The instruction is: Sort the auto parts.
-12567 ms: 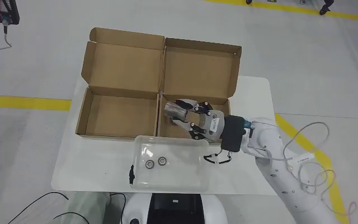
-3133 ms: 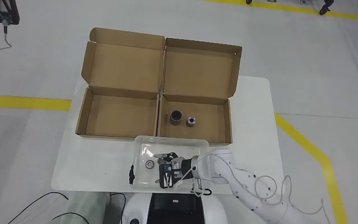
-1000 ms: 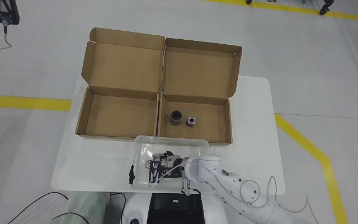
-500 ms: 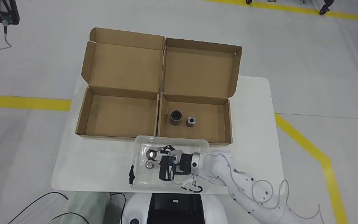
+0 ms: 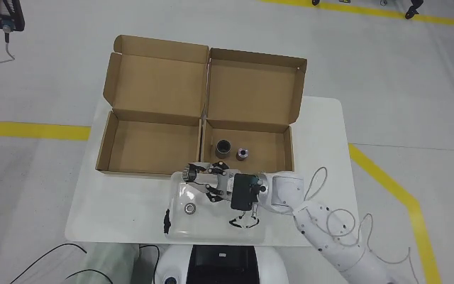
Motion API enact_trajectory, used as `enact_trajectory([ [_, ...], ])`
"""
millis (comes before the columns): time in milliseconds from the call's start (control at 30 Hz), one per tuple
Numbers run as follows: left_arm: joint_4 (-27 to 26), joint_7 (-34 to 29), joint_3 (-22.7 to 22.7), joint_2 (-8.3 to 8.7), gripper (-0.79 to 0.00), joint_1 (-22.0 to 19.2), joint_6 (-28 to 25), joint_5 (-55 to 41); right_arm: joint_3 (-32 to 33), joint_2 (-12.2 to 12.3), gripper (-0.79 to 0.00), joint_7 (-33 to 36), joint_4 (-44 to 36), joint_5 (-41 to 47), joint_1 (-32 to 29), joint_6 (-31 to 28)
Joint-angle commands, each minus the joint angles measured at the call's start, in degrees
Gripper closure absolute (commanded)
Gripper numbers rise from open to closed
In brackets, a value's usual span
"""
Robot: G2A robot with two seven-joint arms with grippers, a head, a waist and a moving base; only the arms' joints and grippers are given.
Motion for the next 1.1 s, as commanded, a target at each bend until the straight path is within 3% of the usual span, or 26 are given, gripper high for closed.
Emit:
enact_trajectory([
  [0, 0.0, 0.0, 0.0, 0.0, -0.785, 0.0, 0.0, 0.0, 0.46, -0.12, 0.0, -0.45, -0.68, 0.88, 1.03, -0.69],
  [200, 0.0, 0.0, 0.0, 0.0, -0.785, 0.0, 0.0, 0.0, 1.83, -0.63, 0.0, 0.68, -3.18, 3.31, 4.44, -1.29],
  [433, 0.0, 0.0, 0.0, 0.0, -0.785, 0.0, 0.0, 0.0, 3.69, -1.24, 0.0, 6.88, -6.98, 7.08, 7.33, 0.94],
  [1067, 0.0, 0.0, 0.0, 0.0, -0.785, 0.0, 0.0, 0.0, 8.81, -1.94, 0.0, 0.18, -8.19, 9.61, 10.26, 0.46],
])
